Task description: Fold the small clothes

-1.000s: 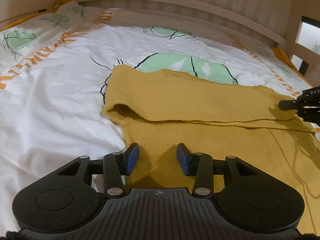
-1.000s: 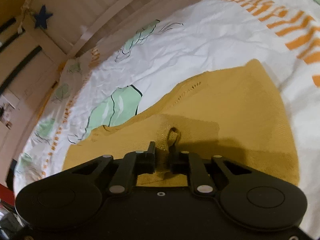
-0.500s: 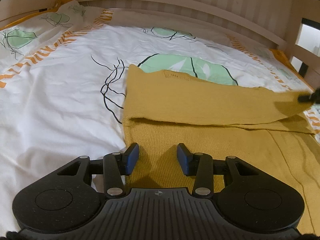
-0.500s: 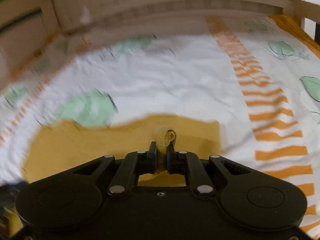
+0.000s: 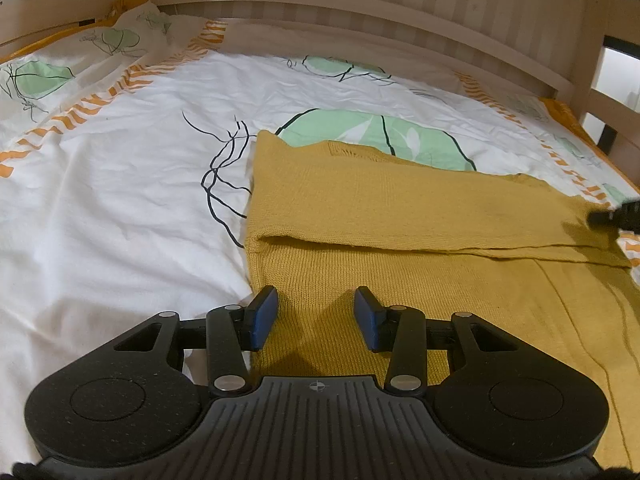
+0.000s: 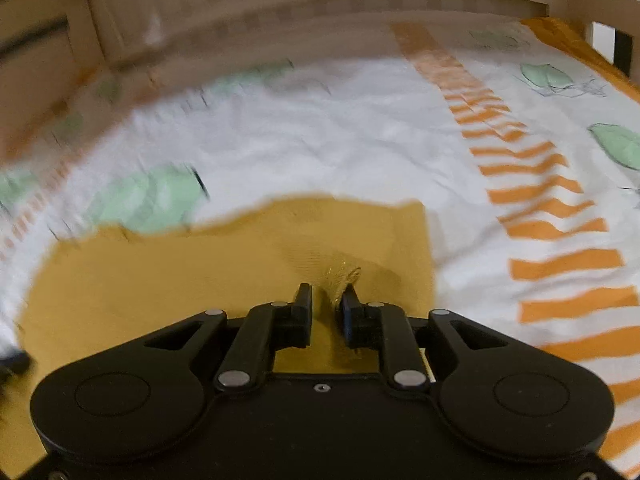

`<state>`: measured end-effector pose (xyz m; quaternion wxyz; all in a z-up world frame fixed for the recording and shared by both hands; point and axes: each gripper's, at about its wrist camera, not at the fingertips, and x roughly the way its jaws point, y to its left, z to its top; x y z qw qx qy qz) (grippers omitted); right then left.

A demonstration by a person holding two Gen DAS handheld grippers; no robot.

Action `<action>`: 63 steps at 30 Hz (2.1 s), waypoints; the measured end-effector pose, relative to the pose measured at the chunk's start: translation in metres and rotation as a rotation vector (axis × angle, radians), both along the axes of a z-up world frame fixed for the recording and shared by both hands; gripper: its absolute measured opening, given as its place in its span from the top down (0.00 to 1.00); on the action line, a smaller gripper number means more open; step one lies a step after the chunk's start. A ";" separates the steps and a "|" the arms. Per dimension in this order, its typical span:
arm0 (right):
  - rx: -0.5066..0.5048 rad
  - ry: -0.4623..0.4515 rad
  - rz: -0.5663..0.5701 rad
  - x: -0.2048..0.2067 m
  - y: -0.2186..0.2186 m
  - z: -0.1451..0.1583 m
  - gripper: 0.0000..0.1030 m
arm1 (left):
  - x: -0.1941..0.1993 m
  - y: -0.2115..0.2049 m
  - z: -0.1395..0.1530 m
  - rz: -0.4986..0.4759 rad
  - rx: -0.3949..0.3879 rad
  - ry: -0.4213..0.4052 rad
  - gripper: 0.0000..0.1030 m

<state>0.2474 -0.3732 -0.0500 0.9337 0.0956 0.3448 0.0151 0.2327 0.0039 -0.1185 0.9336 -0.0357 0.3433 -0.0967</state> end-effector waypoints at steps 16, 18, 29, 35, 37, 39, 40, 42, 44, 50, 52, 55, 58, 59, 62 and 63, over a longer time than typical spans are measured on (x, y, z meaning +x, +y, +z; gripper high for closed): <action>-0.116 0.031 -0.108 0.003 -0.002 -0.005 0.71 | 0.000 0.001 0.000 0.002 -0.009 -0.002 0.60; -0.108 0.016 -0.105 -0.003 0.000 -0.003 0.49 | 0.000 0.001 0.000 0.002 -0.006 -0.002 0.60; -0.008 0.037 -0.060 -0.068 0.003 -0.004 0.11 | -0.005 -0.012 0.011 -0.041 0.050 0.059 0.41; 0.019 0.047 -0.054 -0.118 -0.002 0.001 0.08 | -0.028 -0.006 0.021 -0.052 0.016 0.136 0.41; 0.036 0.053 -0.063 -0.135 -0.006 0.002 0.06 | -0.039 -0.003 0.025 -0.049 0.006 0.161 0.41; 0.053 0.061 -0.070 -0.150 -0.008 0.001 0.06 | -0.051 0.004 0.027 -0.029 -0.009 0.198 0.41; 0.059 0.062 -0.070 -0.157 -0.009 0.000 0.06 | -0.056 0.006 0.028 -0.011 -0.005 0.213 0.41; 0.055 0.065 -0.072 -0.168 -0.008 -0.004 0.06 | -0.067 0.013 0.028 0.010 -0.002 0.235 0.41; 0.053 0.063 -0.070 -0.176 -0.006 -0.009 0.06 | -0.079 0.019 0.030 0.029 -0.004 0.240 0.41; 0.098 -0.037 -0.061 -0.196 -0.009 -0.022 0.05 | -0.122 0.023 0.051 0.086 0.045 0.237 0.42; 0.141 -0.073 -0.071 -0.203 -0.015 -0.025 0.05 | -0.138 0.020 0.061 0.100 0.077 0.225 0.42; 0.180 -0.105 -0.090 -0.213 -0.023 -0.022 0.02 | -0.160 0.013 0.071 0.102 0.110 0.209 0.42; 0.216 -0.153 -0.130 -0.224 -0.034 -0.016 0.00 | -0.171 0.004 0.078 0.118 0.141 0.207 0.42; 0.228 -0.159 -0.147 -0.227 -0.037 -0.016 0.00 | -0.175 0.001 0.081 0.121 0.142 0.209 0.42; 0.239 -0.162 -0.172 -0.232 -0.042 -0.016 0.00 | -0.183 -0.009 0.091 0.123 0.139 0.196 0.42; 0.239 -0.164 -0.170 -0.233 -0.043 -0.015 0.00 | -0.187 -0.011 0.093 0.127 0.141 0.188 0.42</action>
